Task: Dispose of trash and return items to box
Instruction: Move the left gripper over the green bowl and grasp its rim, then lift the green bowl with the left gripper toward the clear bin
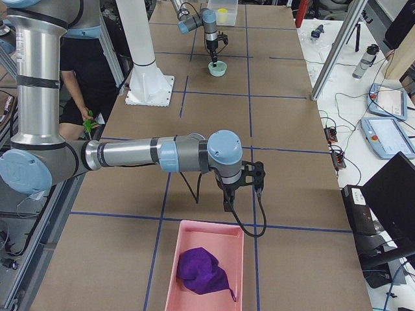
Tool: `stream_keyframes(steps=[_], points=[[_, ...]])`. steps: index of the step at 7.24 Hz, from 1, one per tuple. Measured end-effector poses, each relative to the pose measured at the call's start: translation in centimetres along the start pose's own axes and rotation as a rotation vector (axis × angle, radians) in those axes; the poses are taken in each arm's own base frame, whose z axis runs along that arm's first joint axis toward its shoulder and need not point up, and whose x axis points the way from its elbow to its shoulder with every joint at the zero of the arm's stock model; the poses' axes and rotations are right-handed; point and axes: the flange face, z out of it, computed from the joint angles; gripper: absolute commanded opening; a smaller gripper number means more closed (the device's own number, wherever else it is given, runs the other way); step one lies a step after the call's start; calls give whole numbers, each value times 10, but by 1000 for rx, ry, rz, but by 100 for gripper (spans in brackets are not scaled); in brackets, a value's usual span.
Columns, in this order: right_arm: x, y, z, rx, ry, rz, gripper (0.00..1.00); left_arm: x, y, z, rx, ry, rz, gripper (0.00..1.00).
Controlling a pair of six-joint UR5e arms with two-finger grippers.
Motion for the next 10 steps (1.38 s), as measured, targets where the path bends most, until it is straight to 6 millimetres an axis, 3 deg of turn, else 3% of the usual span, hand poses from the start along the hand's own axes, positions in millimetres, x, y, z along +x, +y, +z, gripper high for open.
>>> stream_keyframes(steps=[2, 4, 7, 10], points=[[-12, -5, 0, 17, -8, 2, 100, 3, -1, -11, -1, 18, 0, 0], [-13, -5, 3, 23, -8, -18, 100, 0, -12, -46, -24, 43, -16, 0], [0, -8, 38, -36, 3, -5, 100, -23, -90, -124, 28, 42, -15, 0], [34, -25, 79, -4, -2, -51, 100, -79, -156, -174, 81, 14, 70, 0]])
